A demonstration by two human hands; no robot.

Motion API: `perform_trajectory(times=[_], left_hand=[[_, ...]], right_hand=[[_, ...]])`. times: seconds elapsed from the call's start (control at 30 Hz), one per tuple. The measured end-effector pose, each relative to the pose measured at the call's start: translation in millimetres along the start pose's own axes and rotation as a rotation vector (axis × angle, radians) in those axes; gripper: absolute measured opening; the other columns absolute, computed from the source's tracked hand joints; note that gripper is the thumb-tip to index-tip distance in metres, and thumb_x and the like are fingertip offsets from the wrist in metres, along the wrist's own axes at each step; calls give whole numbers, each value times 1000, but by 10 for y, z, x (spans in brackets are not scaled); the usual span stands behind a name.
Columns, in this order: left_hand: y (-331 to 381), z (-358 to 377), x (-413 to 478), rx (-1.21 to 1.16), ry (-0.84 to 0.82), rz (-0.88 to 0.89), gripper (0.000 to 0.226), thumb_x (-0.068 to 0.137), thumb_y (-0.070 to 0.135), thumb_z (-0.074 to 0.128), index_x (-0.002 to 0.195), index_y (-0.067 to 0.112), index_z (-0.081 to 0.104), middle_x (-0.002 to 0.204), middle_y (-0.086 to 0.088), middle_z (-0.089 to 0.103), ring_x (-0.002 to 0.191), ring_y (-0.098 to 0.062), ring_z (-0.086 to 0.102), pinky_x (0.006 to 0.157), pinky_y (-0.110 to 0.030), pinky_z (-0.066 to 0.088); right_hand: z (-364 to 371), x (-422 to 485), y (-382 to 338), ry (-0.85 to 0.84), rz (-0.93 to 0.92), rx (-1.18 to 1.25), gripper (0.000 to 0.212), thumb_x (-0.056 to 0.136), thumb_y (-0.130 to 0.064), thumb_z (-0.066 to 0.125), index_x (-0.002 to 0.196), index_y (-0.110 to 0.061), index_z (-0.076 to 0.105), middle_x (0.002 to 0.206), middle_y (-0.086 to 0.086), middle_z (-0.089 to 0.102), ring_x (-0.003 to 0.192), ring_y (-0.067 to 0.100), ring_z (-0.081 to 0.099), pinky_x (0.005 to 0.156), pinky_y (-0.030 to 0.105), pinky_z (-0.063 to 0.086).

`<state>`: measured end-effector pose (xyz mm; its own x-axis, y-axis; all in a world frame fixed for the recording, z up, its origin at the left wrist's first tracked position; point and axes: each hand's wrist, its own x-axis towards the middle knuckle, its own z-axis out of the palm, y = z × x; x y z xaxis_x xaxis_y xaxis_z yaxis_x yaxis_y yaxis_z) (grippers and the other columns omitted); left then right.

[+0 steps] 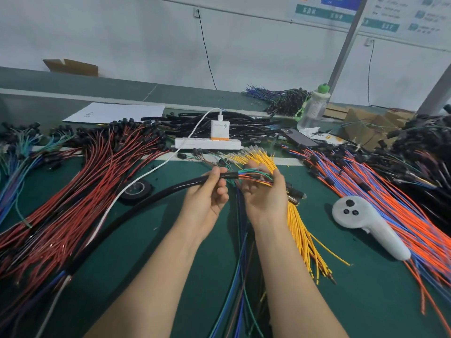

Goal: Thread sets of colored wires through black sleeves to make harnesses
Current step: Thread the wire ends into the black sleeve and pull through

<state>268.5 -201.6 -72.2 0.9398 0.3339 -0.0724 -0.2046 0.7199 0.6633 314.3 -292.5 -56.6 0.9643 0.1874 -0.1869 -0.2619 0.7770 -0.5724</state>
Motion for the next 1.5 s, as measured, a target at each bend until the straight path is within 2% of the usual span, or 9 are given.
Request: perform_trajectory(times=[0.17, 0.5, 0.77, 0.87, 1.07, 1.13, 1.3, 1.4, 1.5], left_hand=[[-23, 4, -13, 43, -23, -10, 17, 95, 17, 52, 89, 6, 64, 56, 4, 54, 43, -1, 46, 42, -11, 42], [-42, 15, -23, -104, 4, -142, 19, 92, 16, 55, 84, 4, 67, 57, 0, 55, 42, -3, 47, 41, -10, 43], [-45, -7, -28, 10, -24, -129, 18, 94, 17, 53, 87, 5, 65, 55, 3, 53, 41, -1, 46, 40, -10, 41], [-55, -2, -32, 83, -43, -101, 18, 95, 17, 52, 89, 6, 64, 56, 5, 54, 42, -1, 46, 41, -10, 42], [-59, 13, -46, 53, -54, -79, 18, 95, 17, 51, 91, 6, 64, 57, 3, 56, 43, -1, 49, 44, -11, 45], [-52, 19, -47, 45, -53, -78, 18, 95, 17, 51, 90, 6, 65, 58, 2, 56, 44, -2, 49, 44, -11, 46], [19, 3, -1, 2, -4, -7, 20, 96, 17, 50, 86, 8, 65, 56, 2, 58, 44, -2, 50, 45, -11, 46], [75, -44, 34, -11, 24, 48, 20, 97, 16, 48, 87, 8, 63, 55, 2, 58, 43, -2, 49, 45, -11, 45], [90, -77, 49, 15, 38, 63, 20, 97, 17, 48, 87, 9, 63, 55, 3, 57, 43, -1, 48, 44, -11, 44]], right_hand=[[14, 21, 41, -22, 64, -77, 35, 102, -36, 35, 113, -8, 53, 90, 11, 70, 79, 20, 63, 74, 28, 49], [4, 32, -59, -77, 13, 105, 14, 99, -17, 49, 95, -7, 57, 81, 2, 64, 81, 13, 64, 75, 24, 52], [-9, 58, -21, 90, -129, 65, 40, 99, -33, 50, 67, -9, 43, 51, 3, 49, 57, 19, 62, 60, 29, 53], [-10, 52, 0, 55, -117, 32, 37, 102, -32, 43, 73, -8, 45, 54, 6, 61, 58, 21, 68, 59, 29, 56], [-16, 29, 7, -75, 5, -134, 15, 100, -15, 46, 95, -8, 59, 85, 12, 74, 85, 25, 71, 85, 36, 51], [-40, 37, -4, -40, 33, -281, 23, 99, -27, 51, 94, -7, 61, 90, 13, 71, 89, 28, 67, 87, 39, 51], [-109, 35, -92, 39, 133, -853, 77, 80, -79, 40, 70, -9, 68, 57, 3, 65, 46, 14, 55, 51, 23, 47], [-107, 32, -129, 41, 161, -1006, 75, 84, -77, 38, 58, -10, 60, 43, -2, 52, 33, 10, 41, 40, 14, 32], [-119, 47, -124, 66, 105, -864, 58, 90, -62, 49, 59, -13, 53, 41, -5, 44, 31, 8, 32, 37, 14, 24]])
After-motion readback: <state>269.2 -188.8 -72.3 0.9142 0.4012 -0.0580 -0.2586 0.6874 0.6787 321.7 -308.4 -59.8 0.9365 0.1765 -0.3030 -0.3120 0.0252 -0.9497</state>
